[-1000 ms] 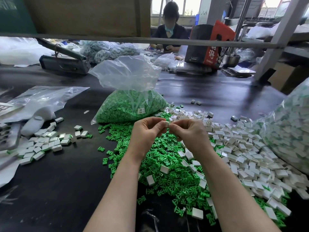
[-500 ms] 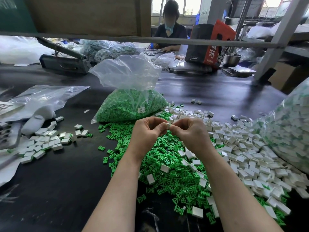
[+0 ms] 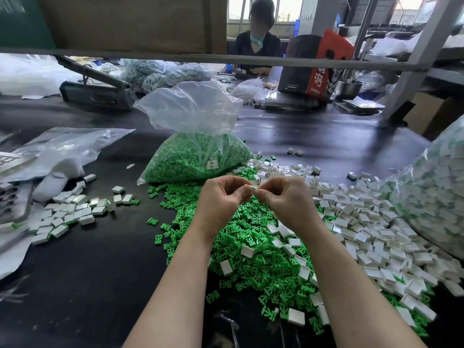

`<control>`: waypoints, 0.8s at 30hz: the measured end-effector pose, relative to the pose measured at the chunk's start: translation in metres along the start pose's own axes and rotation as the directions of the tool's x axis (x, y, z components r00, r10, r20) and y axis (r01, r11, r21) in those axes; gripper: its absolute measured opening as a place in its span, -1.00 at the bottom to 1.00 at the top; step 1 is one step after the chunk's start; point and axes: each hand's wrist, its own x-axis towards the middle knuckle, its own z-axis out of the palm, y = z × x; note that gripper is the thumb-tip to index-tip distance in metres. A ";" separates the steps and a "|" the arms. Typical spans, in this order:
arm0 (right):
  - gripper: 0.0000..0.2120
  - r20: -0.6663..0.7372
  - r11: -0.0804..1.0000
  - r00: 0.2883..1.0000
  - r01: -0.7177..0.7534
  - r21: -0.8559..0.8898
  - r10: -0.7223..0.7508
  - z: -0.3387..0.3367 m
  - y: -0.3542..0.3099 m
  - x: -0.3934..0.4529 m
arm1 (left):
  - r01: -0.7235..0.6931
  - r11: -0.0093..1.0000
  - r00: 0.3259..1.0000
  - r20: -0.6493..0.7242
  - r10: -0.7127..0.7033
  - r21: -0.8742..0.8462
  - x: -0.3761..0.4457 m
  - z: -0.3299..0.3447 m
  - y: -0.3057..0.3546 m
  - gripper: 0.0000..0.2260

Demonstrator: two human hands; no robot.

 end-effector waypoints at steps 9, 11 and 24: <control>-0.90 -0.011 0.998 1.000 -0.022 0.054 0.023 0.003 0.000 -0.002 | -0.028 0.999 1.000 0.004 0.028 0.031 0.000 0.000 0.001 -0.87; -0.87 -0.001 0.981 0.998 -0.069 0.184 0.070 0.003 0.001 -0.003 | -0.013 0.999 1.000 -0.017 0.012 -0.034 -0.001 0.001 0.002 -0.91; -0.72 0.028 0.864 0.985 -0.166 0.475 0.173 0.003 0.002 -0.005 | 0.035 0.980 0.999 0.043 -0.027 -0.195 -0.002 -0.002 0.003 -0.88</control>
